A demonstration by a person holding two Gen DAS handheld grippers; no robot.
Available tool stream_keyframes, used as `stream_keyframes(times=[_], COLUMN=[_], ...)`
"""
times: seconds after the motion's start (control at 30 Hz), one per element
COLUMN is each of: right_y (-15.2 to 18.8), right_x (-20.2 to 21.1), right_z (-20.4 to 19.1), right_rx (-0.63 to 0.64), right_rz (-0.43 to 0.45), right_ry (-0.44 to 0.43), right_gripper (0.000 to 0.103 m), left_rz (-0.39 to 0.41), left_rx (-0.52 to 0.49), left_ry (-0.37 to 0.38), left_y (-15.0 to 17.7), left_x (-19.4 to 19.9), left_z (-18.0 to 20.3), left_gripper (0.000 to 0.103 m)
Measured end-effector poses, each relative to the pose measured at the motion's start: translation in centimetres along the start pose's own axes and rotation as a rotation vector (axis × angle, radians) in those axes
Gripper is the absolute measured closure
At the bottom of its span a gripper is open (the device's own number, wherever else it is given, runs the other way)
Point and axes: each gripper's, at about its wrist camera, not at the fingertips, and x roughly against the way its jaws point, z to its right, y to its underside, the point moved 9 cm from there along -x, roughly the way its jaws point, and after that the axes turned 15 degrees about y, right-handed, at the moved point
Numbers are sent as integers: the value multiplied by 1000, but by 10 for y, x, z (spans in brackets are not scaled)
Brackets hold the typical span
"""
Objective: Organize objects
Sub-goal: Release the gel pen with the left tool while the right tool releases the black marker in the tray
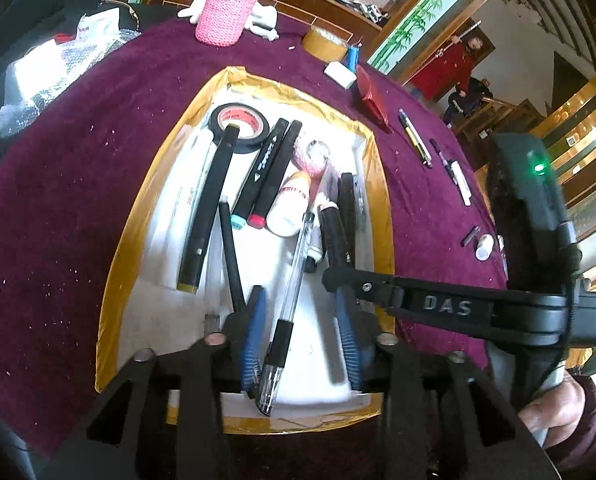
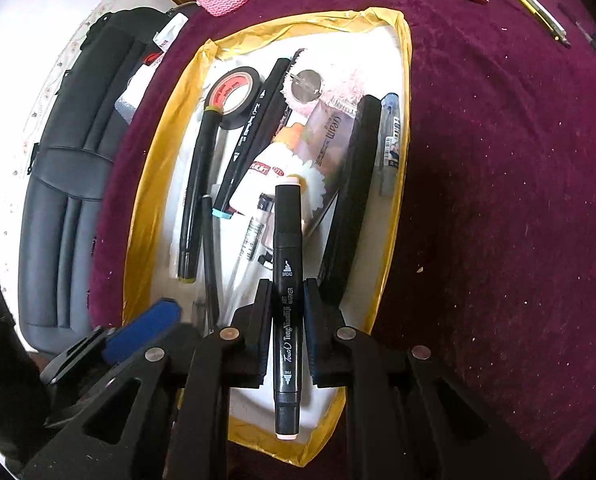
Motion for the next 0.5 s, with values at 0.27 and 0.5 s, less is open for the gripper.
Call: stream_keyframes(times=[0.27, 0.5], right_y=[0, -2], right_x=[4, 34], right_z=[-1, 25], right_rx=[-12, -56], right_rz=[-16, 73], right_ry=[-7, 7], right_gripper=[85, 66], left_rz=[72, 119], left_rx=[34, -19], left_ry=[7, -49], left_y=[-18, -38], left_x=[19, 37], left_z=[-4, 11], left_gripper=[54, 45])
